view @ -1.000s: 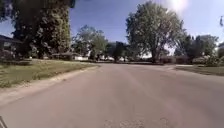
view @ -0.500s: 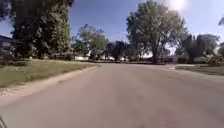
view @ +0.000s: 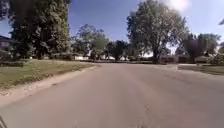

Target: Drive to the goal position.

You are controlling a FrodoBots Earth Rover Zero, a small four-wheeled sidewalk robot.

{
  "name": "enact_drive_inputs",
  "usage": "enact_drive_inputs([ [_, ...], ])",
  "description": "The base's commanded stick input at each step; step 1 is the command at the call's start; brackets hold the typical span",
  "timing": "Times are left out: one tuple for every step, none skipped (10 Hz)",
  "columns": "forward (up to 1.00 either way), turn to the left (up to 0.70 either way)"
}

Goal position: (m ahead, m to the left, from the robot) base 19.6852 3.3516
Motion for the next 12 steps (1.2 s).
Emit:
enact_drive_inputs([
  [0.70,0.00],
  [0.70,0.00],
  [0.70,0.00],
  [0.70,0.00],
  [0.70,0.00],
  [0.70,0.00],
  [0.70,0.00],
  [0.70,0.00],
  [0.70,0.00],
  [0.70,0.00],
  [0.70,0.00],
  [0.70,0.00],
])
